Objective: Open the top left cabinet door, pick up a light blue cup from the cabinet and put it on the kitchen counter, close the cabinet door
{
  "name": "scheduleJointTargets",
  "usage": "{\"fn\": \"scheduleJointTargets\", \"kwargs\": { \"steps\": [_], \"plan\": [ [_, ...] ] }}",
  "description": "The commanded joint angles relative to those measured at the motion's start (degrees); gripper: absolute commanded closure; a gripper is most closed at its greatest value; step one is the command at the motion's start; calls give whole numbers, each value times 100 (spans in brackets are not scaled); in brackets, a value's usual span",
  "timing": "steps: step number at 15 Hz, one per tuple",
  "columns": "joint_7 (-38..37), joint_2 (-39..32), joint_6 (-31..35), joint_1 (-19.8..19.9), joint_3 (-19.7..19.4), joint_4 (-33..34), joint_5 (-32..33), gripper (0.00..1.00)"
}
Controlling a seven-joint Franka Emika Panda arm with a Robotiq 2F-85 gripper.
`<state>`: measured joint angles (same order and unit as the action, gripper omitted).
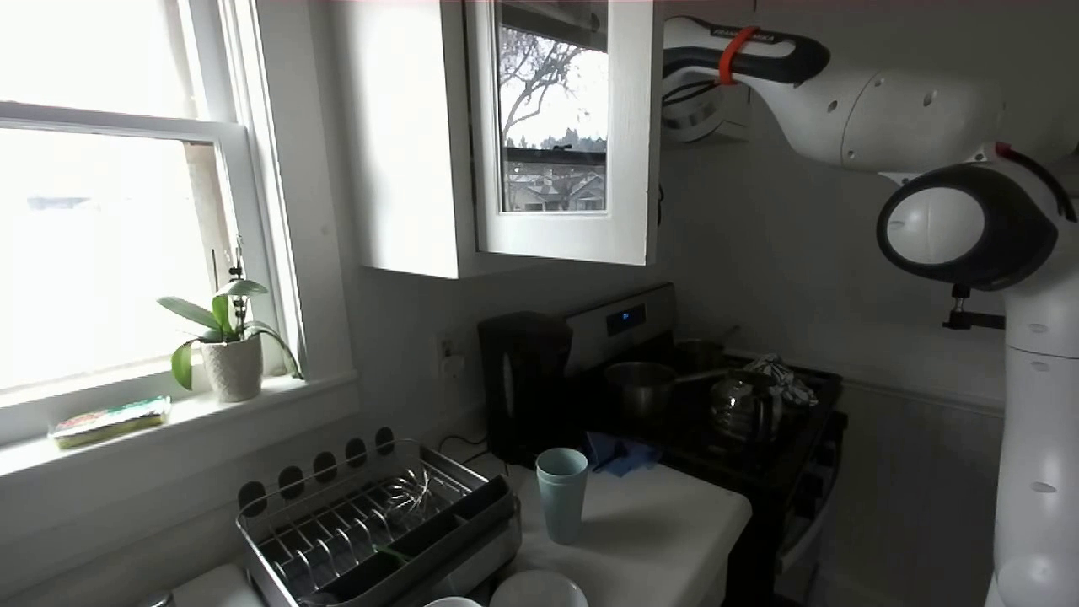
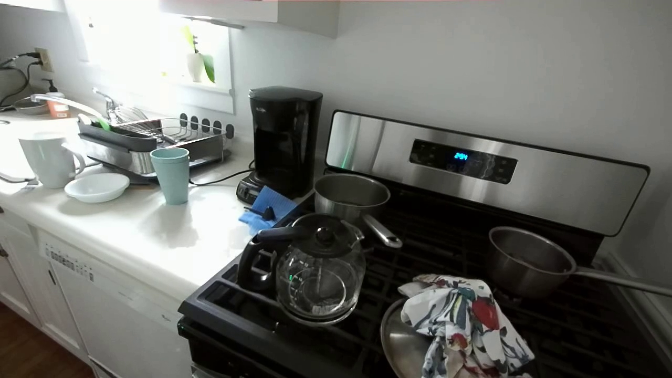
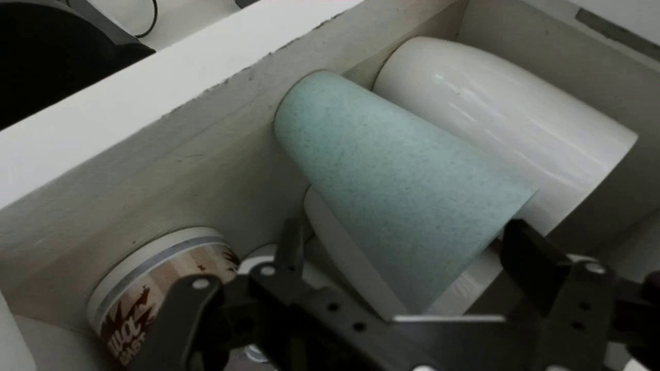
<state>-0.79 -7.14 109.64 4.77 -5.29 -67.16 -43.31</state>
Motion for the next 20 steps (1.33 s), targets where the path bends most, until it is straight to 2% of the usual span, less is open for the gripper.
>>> {"fn": "scheduleJointTargets", "kwargs": {
  "steps": [1, 3, 5, 8, 12, 20],
  "plan": [
    [-316, -150, 93, -54, -8, 244, 232, 23],
    [-342, -158, 81, -49, -12, 248, 298, 40],
    [-371, -159, 62, -43, -11, 254, 341, 49],
    [-368, -144, 28, -22, -17, 259, 325, 74],
    [-313, -104, -10, 15, -51, 250, 303, 99],
    [122, 139, -212, 116, -217, 103, 365, 98]
  ]
}}
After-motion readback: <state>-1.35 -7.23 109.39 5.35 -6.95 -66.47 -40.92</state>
